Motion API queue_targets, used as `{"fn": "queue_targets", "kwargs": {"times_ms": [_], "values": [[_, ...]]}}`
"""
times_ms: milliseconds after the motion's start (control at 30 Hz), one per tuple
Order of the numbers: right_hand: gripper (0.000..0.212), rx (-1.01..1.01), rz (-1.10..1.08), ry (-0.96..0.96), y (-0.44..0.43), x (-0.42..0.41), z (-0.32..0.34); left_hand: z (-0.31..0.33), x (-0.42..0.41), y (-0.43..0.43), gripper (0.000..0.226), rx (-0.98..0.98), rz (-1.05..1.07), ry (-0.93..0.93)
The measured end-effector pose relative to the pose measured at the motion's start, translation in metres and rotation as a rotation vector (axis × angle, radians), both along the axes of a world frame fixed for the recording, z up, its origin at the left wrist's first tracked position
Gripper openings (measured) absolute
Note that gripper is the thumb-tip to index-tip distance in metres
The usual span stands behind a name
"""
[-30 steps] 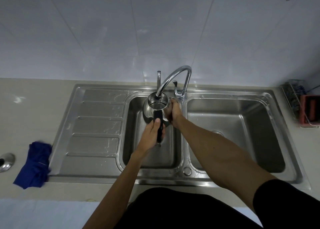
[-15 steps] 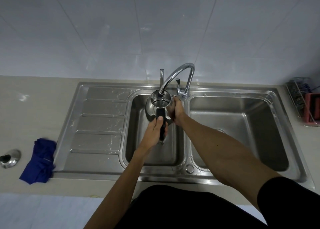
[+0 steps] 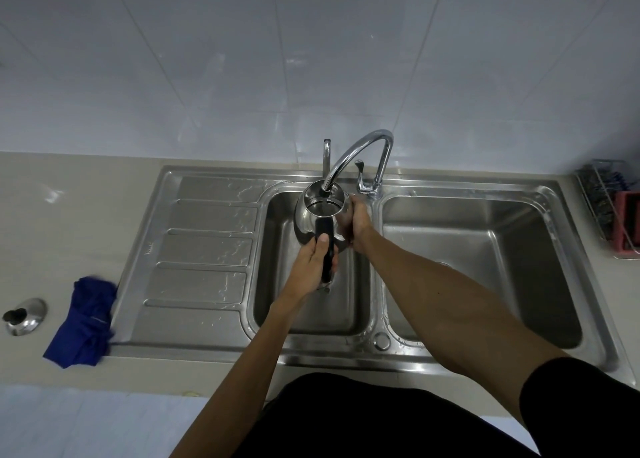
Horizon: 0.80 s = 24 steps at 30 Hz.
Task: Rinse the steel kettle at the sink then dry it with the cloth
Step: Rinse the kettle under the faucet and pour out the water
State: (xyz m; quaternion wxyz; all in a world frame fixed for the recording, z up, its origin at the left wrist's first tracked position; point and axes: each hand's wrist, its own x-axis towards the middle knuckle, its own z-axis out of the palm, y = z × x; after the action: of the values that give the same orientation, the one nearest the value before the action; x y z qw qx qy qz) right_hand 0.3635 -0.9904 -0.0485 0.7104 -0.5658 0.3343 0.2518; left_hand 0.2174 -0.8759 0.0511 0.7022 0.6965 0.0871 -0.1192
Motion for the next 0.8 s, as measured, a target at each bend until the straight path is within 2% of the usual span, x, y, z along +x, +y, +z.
{"fn": "queue_targets", "kwargs": {"times_ms": [233, 400, 567, 800], "values": [[0.093, 0.0, -0.015, 0.004, -0.001, 0.001, -0.005, 0.0, 0.0, -0.001, 0.04, 0.009, -0.009, 0.001], [0.079, -0.01, -0.012, -0.001, 0.002, -0.003, 0.008, -0.001, 0.001, 0.001, 0.04, 0.0, -0.012, 0.0], [0.073, 0.004, -0.007, 0.0, 0.002, -0.004, 0.011, -0.002, 0.001, 0.001, 0.04, 0.009, -0.014, -0.005], [0.087, -0.004, -0.01, 0.002, 0.001, 0.003, -0.004, -0.001, 0.003, 0.001, 0.039, 0.0, -0.009, 0.004]]}}
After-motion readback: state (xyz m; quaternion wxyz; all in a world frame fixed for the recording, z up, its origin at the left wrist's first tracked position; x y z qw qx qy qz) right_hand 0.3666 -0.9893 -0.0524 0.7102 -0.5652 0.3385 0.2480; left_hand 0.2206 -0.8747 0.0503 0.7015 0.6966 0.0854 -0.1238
